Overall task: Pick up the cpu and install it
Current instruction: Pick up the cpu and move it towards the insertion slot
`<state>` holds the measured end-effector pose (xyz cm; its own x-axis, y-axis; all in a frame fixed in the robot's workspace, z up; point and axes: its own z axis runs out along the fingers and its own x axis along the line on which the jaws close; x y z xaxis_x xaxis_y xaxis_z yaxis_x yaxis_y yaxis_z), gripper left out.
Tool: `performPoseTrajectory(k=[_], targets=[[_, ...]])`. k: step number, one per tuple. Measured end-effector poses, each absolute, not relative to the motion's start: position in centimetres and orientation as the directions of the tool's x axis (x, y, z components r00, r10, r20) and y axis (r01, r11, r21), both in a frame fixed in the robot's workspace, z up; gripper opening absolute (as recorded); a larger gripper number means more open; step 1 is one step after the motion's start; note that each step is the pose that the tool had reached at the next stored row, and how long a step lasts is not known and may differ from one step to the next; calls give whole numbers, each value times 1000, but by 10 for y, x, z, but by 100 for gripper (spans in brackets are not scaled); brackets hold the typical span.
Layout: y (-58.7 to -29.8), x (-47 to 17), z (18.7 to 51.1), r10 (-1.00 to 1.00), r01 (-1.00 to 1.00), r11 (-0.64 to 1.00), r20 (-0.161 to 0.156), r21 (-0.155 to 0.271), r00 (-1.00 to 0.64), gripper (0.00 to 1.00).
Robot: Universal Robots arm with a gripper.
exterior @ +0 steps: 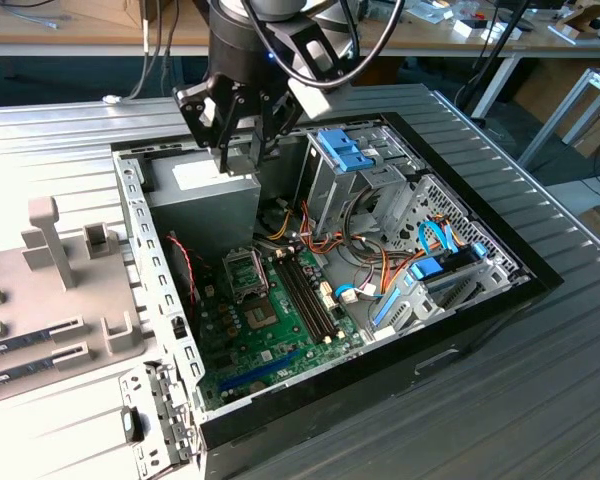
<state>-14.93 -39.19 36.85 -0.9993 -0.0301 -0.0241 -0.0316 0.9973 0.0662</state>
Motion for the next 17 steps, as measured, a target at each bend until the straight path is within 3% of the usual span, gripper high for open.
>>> performPoseTrajectory(k=[17], targets=[[-393,-147,361,-30,-32,997,-24,66,-999,47]])
